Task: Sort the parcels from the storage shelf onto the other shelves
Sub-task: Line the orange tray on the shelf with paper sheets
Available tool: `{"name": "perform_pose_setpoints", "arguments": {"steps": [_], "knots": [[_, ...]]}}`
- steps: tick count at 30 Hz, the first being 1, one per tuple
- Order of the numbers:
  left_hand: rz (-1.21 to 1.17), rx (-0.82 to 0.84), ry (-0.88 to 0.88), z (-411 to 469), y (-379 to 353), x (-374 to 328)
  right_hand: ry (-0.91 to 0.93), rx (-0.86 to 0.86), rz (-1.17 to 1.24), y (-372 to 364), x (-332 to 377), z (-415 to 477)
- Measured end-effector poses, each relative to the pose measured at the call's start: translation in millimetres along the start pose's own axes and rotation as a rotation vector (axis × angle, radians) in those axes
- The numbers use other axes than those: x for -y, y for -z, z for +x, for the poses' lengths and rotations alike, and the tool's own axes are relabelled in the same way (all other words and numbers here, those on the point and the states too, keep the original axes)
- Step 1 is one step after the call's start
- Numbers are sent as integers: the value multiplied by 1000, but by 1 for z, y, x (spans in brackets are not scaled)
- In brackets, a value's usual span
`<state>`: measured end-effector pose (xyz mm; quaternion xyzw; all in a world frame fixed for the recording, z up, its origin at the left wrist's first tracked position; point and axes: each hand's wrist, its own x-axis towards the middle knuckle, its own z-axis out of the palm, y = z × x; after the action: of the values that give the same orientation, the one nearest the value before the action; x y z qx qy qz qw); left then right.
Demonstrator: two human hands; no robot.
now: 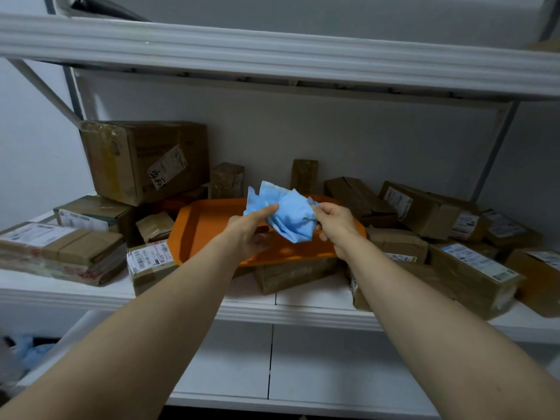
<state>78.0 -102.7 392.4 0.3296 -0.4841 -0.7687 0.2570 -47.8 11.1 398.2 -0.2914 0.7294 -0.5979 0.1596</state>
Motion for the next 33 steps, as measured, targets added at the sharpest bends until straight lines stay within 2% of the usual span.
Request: {"name": "perform_pose_setpoints", "arguments": {"steps": [6, 9, 13, 14, 18, 21, 23, 30, 33], "knots": [[-111, -95, -2, 6, 3, 6, -96, -28, 138, 5, 0, 5], [-143, -171, -5, 9, 2, 6, -175, -138, 236, 8, 3, 7], [-176, -187, 5, 11, 0, 3, -300, -219, 528, 11, 3, 9], [-174, -177, 5, 11, -1, 3, -300, -223, 503, 10, 1, 10], [-197, -98, -1, 5, -7, 3, -115, -176, 40, 1, -6, 8], [-220, -45, -3, 1, -13, 3, -149, 55, 61, -12, 0, -1], [-218, 25, 0, -1, -14, 2, -123, 151, 1, -20, 3, -3], [-188, 92, -7, -4, -15, -1, 98, 173, -324, -36, 9, -1], [-200, 67, -31, -5, -15, -3, 124, 97, -312, -37, 8, 3]]}}
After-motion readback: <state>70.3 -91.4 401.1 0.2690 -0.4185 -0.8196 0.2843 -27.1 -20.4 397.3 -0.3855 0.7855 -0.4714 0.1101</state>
